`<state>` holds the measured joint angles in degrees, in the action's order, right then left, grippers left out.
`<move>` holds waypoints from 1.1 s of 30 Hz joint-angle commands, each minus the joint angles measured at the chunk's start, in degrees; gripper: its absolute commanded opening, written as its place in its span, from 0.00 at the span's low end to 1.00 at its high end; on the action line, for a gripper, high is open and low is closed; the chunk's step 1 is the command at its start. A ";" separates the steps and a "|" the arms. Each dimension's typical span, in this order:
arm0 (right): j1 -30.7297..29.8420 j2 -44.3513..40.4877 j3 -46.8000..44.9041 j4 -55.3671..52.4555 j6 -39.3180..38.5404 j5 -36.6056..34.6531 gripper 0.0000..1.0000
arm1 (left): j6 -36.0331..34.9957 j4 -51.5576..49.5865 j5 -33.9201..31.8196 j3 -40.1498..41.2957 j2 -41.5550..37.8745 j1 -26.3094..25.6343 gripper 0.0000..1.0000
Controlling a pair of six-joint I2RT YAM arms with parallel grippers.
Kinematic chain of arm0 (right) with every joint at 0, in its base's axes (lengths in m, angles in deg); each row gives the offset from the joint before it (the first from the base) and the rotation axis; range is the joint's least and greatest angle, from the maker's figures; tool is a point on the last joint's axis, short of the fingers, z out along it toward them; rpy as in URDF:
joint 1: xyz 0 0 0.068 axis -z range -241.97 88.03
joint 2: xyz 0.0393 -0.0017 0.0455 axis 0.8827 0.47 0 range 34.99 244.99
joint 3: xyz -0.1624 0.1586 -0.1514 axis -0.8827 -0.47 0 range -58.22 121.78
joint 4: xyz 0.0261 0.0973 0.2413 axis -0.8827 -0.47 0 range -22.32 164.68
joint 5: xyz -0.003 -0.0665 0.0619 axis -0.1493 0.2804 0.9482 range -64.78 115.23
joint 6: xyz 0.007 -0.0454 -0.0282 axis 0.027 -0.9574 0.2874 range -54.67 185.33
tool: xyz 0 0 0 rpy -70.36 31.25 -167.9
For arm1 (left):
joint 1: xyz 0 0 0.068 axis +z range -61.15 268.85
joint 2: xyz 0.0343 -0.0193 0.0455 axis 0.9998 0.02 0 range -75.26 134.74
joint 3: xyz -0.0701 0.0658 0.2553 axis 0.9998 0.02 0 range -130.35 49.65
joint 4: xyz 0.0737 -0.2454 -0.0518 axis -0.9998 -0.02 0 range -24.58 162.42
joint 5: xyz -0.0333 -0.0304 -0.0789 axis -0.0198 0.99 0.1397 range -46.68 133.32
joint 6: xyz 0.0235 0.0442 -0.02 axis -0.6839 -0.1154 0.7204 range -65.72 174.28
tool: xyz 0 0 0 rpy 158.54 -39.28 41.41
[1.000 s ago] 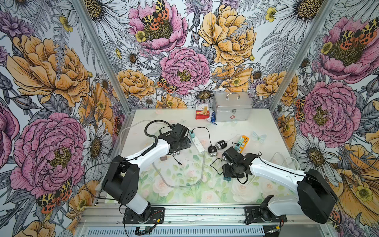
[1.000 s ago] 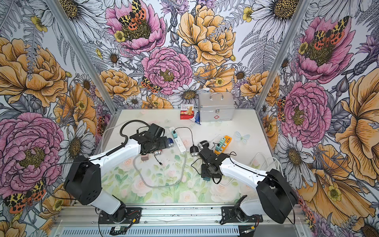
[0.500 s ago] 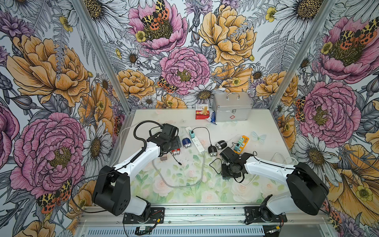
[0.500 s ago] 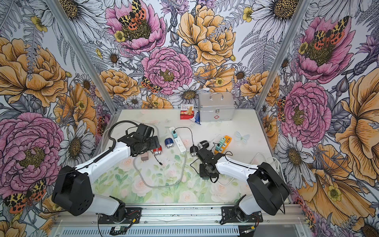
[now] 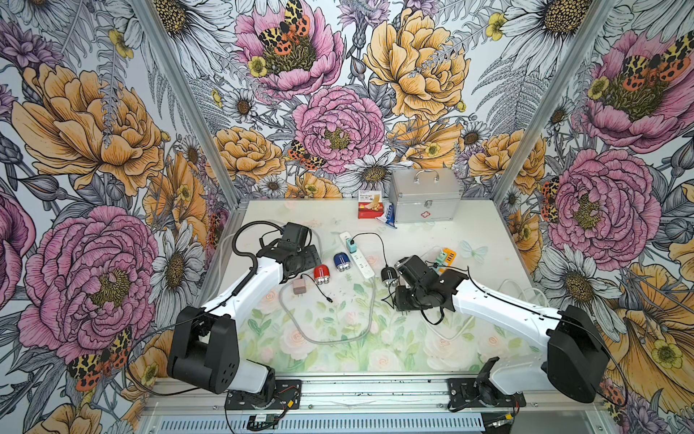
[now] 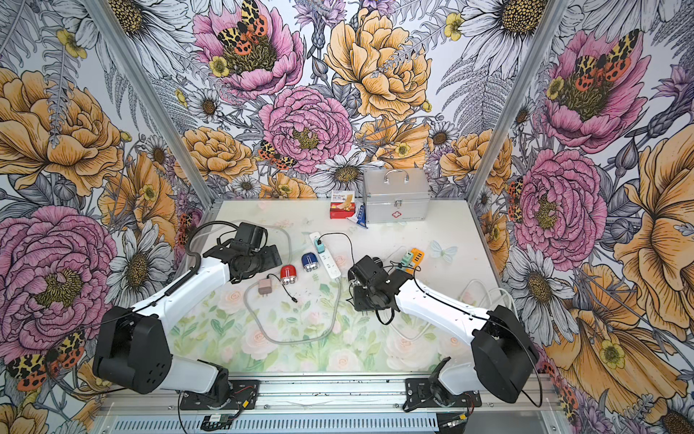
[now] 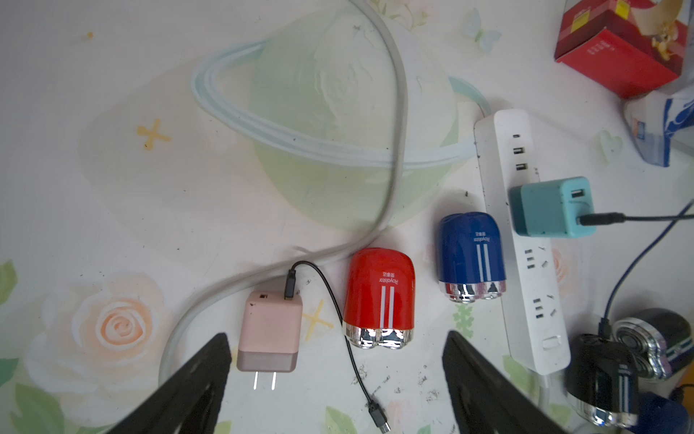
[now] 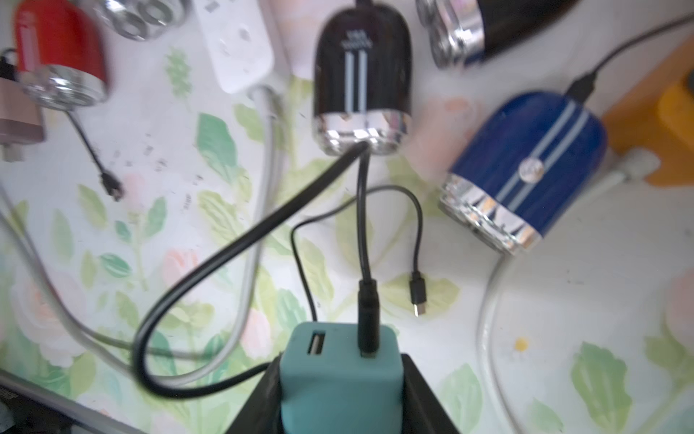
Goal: Unplug the electric shaver
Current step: Pick up the plug from the center of the board, then place the plug at the center of the board.
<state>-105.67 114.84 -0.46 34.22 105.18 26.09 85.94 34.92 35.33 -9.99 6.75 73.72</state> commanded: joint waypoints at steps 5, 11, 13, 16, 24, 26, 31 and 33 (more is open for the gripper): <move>-6.38 11.49 19.88 0.74 -12.23 5.49 0.18 | -0.90 -0.08 6.10 -3.85 -2.39 8.99 0.89; -9.70 26.22 35.77 0.65 -18.28 10.66 0.17 | -1.85 -1.53 7.73 -7.75 -0.31 14.22 0.88; -10.57 31.50 41.92 0.57 -19.98 11.85 0.17 | -1.87 -1.79 7.87 -8.69 -0.02 15.66 0.89; -11.68 38.50 49.34 0.55 -21.89 13.80 0.17 | -1.61 -1.79 8.61 -9.34 0.42 17.99 0.89; -13.60 54.76 61.33 -0.08 -25.14 15.09 0.17 | -2.04 -1.75 10.09 -8.65 1.64 19.90 0.88; -13.69 57.17 61.85 -0.45 -26.27 13.71 0.17 | -2.22 -1.70 10.19 -8.31 1.57 19.79 0.89; -14.03 59.78 61.95 -2.19 -29.07 10.29 0.18 | -2.73 -1.70 10.27 -7.90 1.13 19.84 0.89; -14.37 60.40 61.94 -2.49 -30.02 9.13 0.20 | -2.92 -1.77 10.36 -7.95 0.91 19.79 0.88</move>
<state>-119.55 174.47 60.10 33.08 77.97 38.15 84.59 33.35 44.47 -18.27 8.07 93.37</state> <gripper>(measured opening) 0.439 0.884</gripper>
